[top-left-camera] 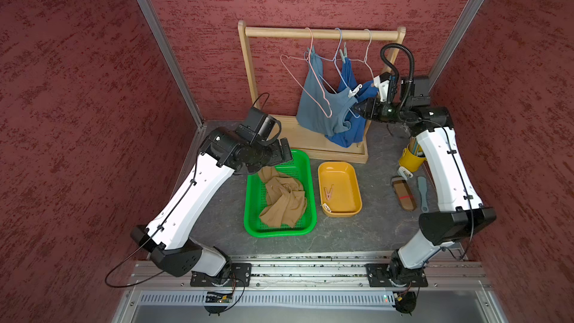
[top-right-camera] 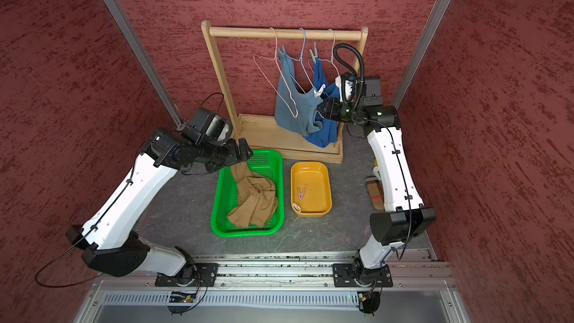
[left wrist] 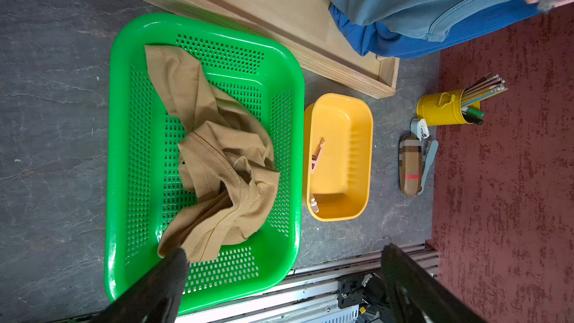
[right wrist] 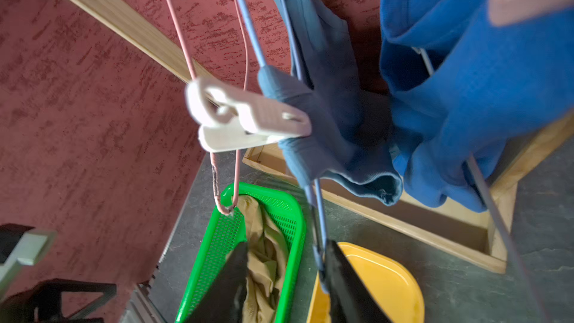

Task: Remove the clothespins securing tank tops to the hanger
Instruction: Pick up the hanger from the clothesline.

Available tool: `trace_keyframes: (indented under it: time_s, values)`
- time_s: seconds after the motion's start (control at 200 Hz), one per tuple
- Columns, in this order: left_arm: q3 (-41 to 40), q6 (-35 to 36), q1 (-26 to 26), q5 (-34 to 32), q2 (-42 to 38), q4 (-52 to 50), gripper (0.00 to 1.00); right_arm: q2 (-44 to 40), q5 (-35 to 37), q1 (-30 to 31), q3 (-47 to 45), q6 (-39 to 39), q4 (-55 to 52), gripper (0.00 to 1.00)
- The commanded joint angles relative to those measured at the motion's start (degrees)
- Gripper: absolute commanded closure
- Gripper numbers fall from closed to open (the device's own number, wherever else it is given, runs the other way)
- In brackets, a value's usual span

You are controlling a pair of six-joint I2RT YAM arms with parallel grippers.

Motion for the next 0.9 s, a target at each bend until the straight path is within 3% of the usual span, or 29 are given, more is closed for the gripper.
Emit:
trace_keyframes:
  time_s: [0.0, 0.11, 0.296, 0.361, 0.396, 0.431, 0.471, 0.596, 0.897]
  values:
    - [1.6, 1.22, 0.4, 2.0, 0.99, 0.48, 0.02, 0.43, -2.7, -0.08, 0.47, -1.94, 0.19, 0.59]
    - [1.49, -0.82, 1.16, 3.07, 0.96, 1.58, 0.05, 1.29, -4.53, -0.03, 1.58, -2.83, -1.23, 1.0]
    - [-1.25, -3.67, 2.15, 5.24, -0.7, 5.2, 0.09, -1.48, -5.32, -0.02, -1.15, -3.05, 0.28, 1.0]
    - [-1.44, -3.67, 2.22, 5.46, -0.84, 4.97, 0.1, -1.62, -5.3, -0.02, -1.72, -3.18, 0.39, 0.6]
    - [-1.61, -3.6, 2.16, 5.49, -0.89, 4.79, 0.1, -1.62, -5.09, -0.02, -2.16, -3.59, 0.54, 0.49]
    - [-1.77, -3.67, 2.17, 5.43, -1.11, 4.69, 0.1, -1.42, -4.94, -0.02, -2.6, -4.11, 0.88, 0.48]
    - [-1.88, -3.65, 2.24, 5.45, -1.4, 4.52, 0.1, -0.95, -5.49, -0.03, -2.88, -4.84, 1.04, 0.54]
    - [-1.14, -4.13, 2.24, 4.89, -1.98, 2.67, 0.17, 1.55, -7.59, -0.04, -0.13, -6.8, -0.68, 1.0]
    - [-0.39, -5.5, 2.33, 5.01, -2.1, 1.17, 0.22, 0.21, -10.86, -0.02, 0.81, -4.46, 3.74, 1.0]
